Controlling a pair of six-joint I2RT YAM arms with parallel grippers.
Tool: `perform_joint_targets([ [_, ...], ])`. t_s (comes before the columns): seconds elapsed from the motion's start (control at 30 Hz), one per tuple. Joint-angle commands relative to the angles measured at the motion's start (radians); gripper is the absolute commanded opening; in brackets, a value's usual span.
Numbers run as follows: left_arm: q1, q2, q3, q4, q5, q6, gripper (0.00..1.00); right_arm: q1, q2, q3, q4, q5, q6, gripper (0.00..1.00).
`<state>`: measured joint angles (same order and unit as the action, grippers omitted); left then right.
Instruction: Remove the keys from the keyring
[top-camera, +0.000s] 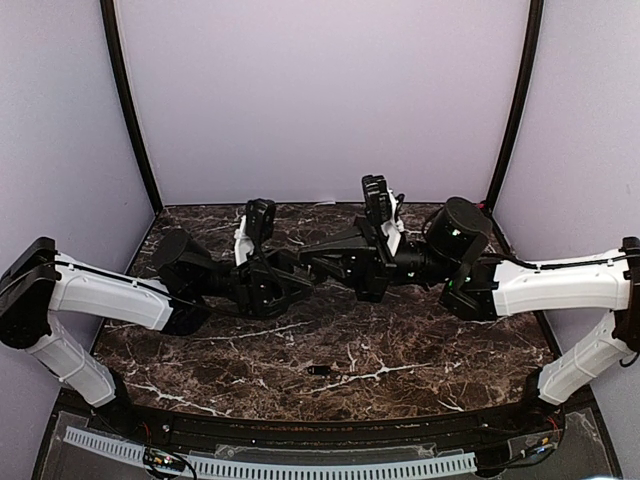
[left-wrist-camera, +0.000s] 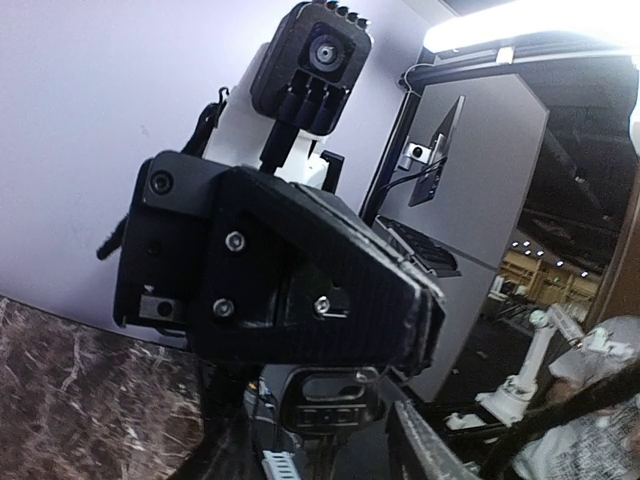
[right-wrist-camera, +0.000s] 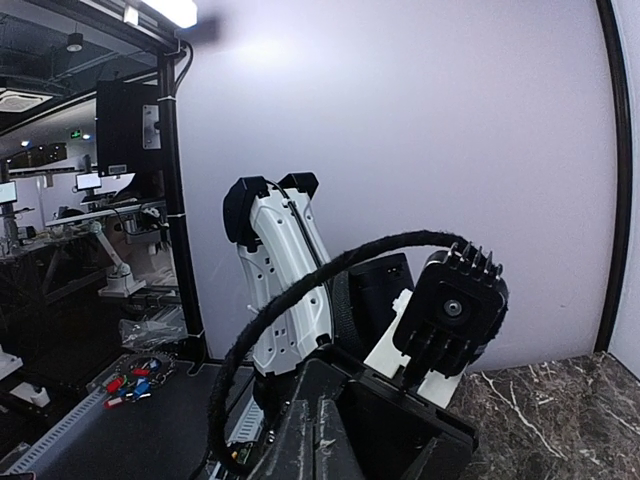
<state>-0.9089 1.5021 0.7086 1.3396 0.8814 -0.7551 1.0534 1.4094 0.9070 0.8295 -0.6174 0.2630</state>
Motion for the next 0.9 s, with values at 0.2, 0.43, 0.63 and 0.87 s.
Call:
perform_joint_targets([
  [0.2,-0.013,-0.055,0.002,0.057,0.065,-0.014,0.29,-0.005,-0.013,0.046,-0.001,-0.079,0.010,0.00],
  [0.43,-0.013,-0.088,-0.016,0.056,0.044,-0.003,0.29,-0.006,-0.013,0.046,-0.018,-0.092,0.006,0.00],
  [0.63,-0.013,-0.098,-0.021,0.030,0.023,0.012,0.20,-0.006,-0.019,0.040,-0.016,-0.087,0.009,0.00],
  [0.87,-0.013,-0.102,-0.028,0.016,0.006,0.022,0.02,-0.007,-0.028,0.034,-0.017,-0.084,0.008,0.00],
])
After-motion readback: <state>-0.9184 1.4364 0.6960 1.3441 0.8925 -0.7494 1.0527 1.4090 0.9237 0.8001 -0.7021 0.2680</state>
